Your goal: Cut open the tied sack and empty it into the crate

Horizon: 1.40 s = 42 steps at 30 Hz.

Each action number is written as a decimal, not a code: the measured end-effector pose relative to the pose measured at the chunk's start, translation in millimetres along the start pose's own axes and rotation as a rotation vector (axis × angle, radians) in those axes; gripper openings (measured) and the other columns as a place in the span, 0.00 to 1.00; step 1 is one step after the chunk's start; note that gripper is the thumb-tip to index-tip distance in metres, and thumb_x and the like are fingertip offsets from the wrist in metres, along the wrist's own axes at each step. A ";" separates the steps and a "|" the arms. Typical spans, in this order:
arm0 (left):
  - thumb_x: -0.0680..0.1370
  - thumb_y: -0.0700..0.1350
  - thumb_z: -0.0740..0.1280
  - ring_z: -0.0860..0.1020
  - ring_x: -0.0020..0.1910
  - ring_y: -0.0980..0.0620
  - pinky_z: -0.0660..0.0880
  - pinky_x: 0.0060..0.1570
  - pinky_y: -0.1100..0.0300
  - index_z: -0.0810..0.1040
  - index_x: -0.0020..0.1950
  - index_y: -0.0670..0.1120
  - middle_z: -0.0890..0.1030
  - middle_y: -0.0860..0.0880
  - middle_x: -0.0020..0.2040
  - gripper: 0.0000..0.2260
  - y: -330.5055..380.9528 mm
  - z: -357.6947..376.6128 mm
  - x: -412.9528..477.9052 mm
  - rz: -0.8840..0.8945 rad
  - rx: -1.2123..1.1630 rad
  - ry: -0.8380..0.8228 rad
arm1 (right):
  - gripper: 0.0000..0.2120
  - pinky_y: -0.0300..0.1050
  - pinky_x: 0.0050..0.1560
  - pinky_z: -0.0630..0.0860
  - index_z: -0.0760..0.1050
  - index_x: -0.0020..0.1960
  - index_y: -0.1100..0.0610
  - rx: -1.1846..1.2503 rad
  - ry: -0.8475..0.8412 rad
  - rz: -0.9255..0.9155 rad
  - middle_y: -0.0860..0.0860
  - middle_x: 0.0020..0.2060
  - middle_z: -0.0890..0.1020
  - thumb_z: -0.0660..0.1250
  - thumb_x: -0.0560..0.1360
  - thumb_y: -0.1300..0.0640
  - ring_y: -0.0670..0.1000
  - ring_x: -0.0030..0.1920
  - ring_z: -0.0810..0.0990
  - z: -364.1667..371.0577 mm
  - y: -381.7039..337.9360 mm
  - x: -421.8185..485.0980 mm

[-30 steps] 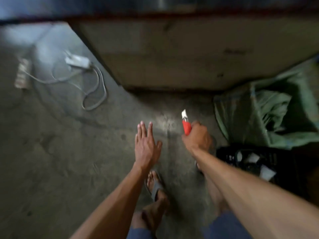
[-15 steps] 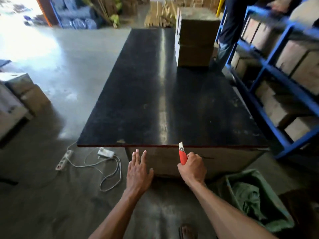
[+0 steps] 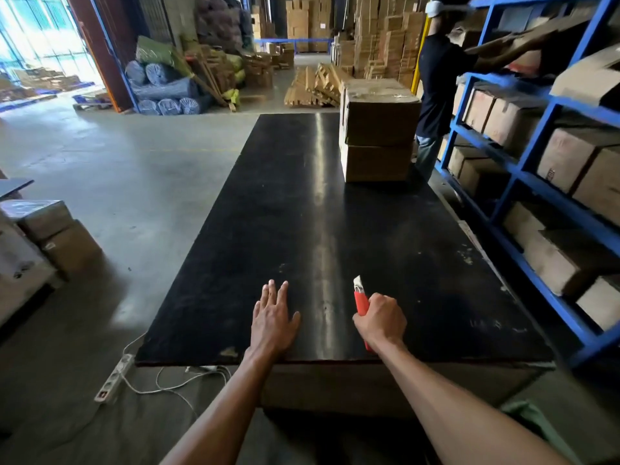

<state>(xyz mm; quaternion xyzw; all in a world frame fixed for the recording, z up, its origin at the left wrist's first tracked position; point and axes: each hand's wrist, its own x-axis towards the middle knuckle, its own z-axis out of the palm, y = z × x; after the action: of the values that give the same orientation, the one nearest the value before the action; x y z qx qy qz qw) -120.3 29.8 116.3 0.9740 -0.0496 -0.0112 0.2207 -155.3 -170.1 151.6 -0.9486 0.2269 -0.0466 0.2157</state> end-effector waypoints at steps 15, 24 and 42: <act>0.82 0.52 0.63 0.45 0.84 0.45 0.53 0.80 0.51 0.49 0.84 0.47 0.46 0.42 0.85 0.35 -0.8 115.7 119.2 -0.189 0.001 -0.310 | 0.16 0.49 0.46 0.81 0.80 0.49 0.59 -0.086 -0.273 0.151 0.56 0.47 0.85 0.72 0.69 0.48 0.58 0.48 0.84 94.0 16.3 151.8; 0.83 0.53 0.60 0.42 0.84 0.44 0.50 0.81 0.49 0.45 0.84 0.47 0.42 0.42 0.84 0.36 -21.0 152.9 125.6 -0.177 0.078 -0.361 | 0.15 0.49 0.46 0.80 0.79 0.50 0.60 -0.102 -0.370 0.205 0.56 0.48 0.84 0.71 0.71 0.49 0.58 0.49 0.84 143.3 20.0 167.2; 0.82 0.51 0.62 0.42 0.84 0.43 0.53 0.81 0.50 0.49 0.84 0.48 0.42 0.41 0.84 0.35 -28.4 135.4 101.0 -0.153 0.068 -0.414 | 0.20 0.47 0.50 0.80 0.77 0.58 0.60 -0.016 -0.307 0.168 0.57 0.53 0.83 0.74 0.72 0.50 0.56 0.52 0.83 141.5 37.1 141.7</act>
<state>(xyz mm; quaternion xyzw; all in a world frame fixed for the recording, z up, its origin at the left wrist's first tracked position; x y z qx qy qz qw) -23.1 -13.0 -18.1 0.9588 -0.0199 -0.2259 0.1711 -17.7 -208.8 6.6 -0.9240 0.2701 0.1185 0.2435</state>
